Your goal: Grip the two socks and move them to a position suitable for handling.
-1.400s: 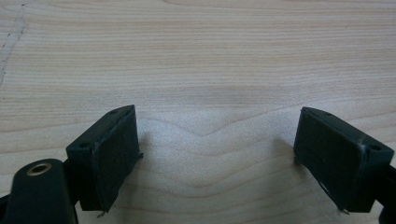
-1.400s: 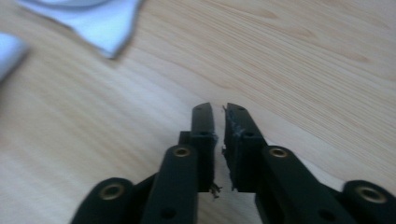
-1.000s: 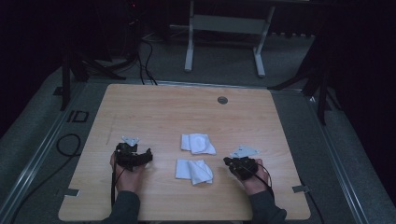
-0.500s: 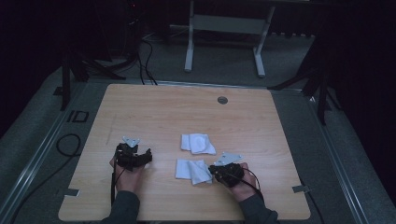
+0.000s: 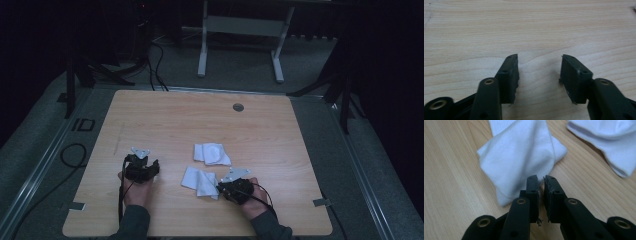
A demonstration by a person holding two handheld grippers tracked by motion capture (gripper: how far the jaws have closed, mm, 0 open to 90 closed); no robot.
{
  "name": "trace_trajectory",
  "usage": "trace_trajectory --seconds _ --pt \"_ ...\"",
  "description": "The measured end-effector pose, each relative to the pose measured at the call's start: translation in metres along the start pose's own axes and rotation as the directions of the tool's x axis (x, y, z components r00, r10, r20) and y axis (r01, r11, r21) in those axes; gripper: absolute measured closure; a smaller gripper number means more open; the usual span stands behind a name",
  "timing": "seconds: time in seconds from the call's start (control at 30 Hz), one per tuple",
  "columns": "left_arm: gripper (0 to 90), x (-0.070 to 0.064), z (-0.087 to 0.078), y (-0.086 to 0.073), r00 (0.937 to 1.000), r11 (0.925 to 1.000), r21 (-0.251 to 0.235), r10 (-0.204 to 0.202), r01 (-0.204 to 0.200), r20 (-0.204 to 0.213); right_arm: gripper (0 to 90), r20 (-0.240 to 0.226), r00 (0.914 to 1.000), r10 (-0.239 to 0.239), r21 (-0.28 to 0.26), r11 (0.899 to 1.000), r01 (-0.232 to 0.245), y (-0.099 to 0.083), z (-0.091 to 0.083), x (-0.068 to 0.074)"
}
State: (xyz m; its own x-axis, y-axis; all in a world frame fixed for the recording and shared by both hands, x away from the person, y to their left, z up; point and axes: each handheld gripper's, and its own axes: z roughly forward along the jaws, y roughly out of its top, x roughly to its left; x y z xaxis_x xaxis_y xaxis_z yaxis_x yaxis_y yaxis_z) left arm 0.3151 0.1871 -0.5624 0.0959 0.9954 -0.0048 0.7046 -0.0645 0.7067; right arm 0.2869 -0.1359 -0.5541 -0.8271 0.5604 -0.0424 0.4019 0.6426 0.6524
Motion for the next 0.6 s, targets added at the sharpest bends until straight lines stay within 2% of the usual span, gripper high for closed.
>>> trace_trajectory --seconds 0.17,0.23,0.33,0.4,0.43,0.5,0.53,0.57,0.6 --pt "54.3 -0.001 -0.001 0.0 1.0 1.0 0.004 0.003 -0.003 0.006 82.1 0.016 0.9998 -0.012 0.0 1.0 0.012 0.002 0.001 0.002" --pt "55.8 -0.002 -0.002 0.0 0.9999 0.9999 0.009 0.007 -0.007 0.013 83.6 0.038 0.9993 0.005 -0.033 0.999 -0.004 0.004 -0.003 0.001" --pt "58.6 -0.003 -0.003 0.0 0.9993 0.9998 0.017 0.007 -0.008 0.036 83.9 0.031 0.9993 0.02 -0.071 0.997 -0.018 0.008 -0.008 0.0" --pt "59.6 -0.004 -0.005 0.0 0.9987 0.9997 0.024 0.001 -0.002 0.052 83.8 0.029 0.9994 0.02 -0.075 0.997 -0.017 0.009 -0.008 0.0" --pt "63.1 -0.008 -0.009 0.0 0.9964 0.9997 0.024 0.008 -0.01 0.085 83.8 0.025 0.9996 0.01 -0.072 0.997 -0.008 0.011 -0.005 0.002" --pt "66.3 -0.014 -0.015 -0.001 0.992 0.9995 0.006 0.031 -0.032 0.122 83.8 0.026 0.9997 0.0 -0.068 0.998 0.001 0.011 -0.002 0.005" --pt "67.6 -0.014 -0.015 -0.001 0.992 0.9995 0.006 0.031 -0.032 0.122 83.8 0.028 0.9996 -0.006 -0.065 0.998 0.007 0.012 -0.002 0.006" --pt "67.6 -0.018 -0.019 -0.001 0.9881 0.9989 -0.001 0.046 -0.047 0.146 83.8 0.028 0.9996 -0.006 -0.065 0.998 0.007 0.012 -0.002 0.006" --pt "68.9 -0.027 -0.024 -0.002 0.9797 0.9969 -0.021 0.078 -0.075 0.185 83.8 0.03 0.9995 -0.01 -0.069 0.998 0.012 0.012 -0.001 0.006"
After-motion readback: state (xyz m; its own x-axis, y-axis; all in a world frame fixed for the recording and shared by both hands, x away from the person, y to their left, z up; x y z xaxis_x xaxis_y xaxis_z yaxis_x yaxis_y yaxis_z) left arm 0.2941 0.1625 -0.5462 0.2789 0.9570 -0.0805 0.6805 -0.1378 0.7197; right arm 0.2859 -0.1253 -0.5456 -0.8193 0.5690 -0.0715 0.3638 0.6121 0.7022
